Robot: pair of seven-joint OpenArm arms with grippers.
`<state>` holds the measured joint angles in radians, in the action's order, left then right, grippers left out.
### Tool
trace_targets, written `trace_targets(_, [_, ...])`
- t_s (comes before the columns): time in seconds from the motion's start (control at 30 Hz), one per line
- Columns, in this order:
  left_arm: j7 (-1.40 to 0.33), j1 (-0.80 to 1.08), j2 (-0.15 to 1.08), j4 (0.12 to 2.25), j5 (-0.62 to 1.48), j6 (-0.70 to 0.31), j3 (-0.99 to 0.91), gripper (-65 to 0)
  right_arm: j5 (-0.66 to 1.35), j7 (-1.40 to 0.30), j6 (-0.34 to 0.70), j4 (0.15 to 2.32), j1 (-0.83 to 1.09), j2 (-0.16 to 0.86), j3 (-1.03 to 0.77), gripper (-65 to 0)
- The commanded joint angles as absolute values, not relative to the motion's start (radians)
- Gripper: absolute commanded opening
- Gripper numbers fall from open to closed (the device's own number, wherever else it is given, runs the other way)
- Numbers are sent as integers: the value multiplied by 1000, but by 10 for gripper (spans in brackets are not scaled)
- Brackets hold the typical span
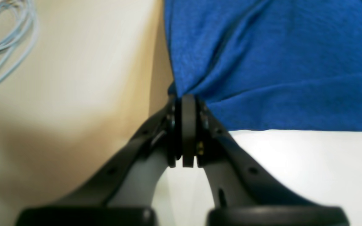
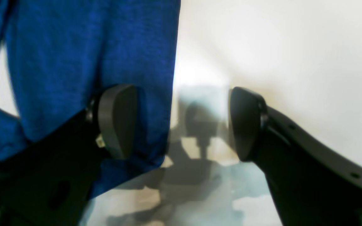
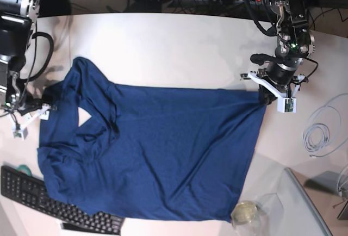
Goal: Layout the t-shirt on the table in an organized manner, then fold the t-shirt properly
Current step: 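Release the shirt with the right gripper and regrasp it further inward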
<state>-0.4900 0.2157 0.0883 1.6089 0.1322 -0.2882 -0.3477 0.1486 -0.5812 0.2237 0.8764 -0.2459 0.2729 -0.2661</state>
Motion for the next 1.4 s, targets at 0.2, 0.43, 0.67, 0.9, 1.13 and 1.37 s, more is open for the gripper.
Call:
trace_targets(0.2, [-473,216,93,1630,139,-286,-432,-650,159,-591,225,886,-171,272,-222,-650])
trace_targets(0.43, [-467,262,96,1635,139,-288,-424,-650,159,-716,302,1432,189,171,-366,-647])
trace_targets(0.67, [-467,266,90,1626,139,-289,-423,-650,156,-796,429,1929,355,65,-363,-648])
trace_targets(0.9, [-467,259,88,1612,139,-289,-423,-650,159,-809,518,2040,283,38,-251,-648])
trace_targets(1.13, [-466,239,88,1524,139,-288,-344,-650,159,-722,585,2038,154,36,97,-648])
trace_targets(1.37, [-466,242,65,1520,137,-288,-349,-650,153,-725,582,1899,-124,-76,338,-647])
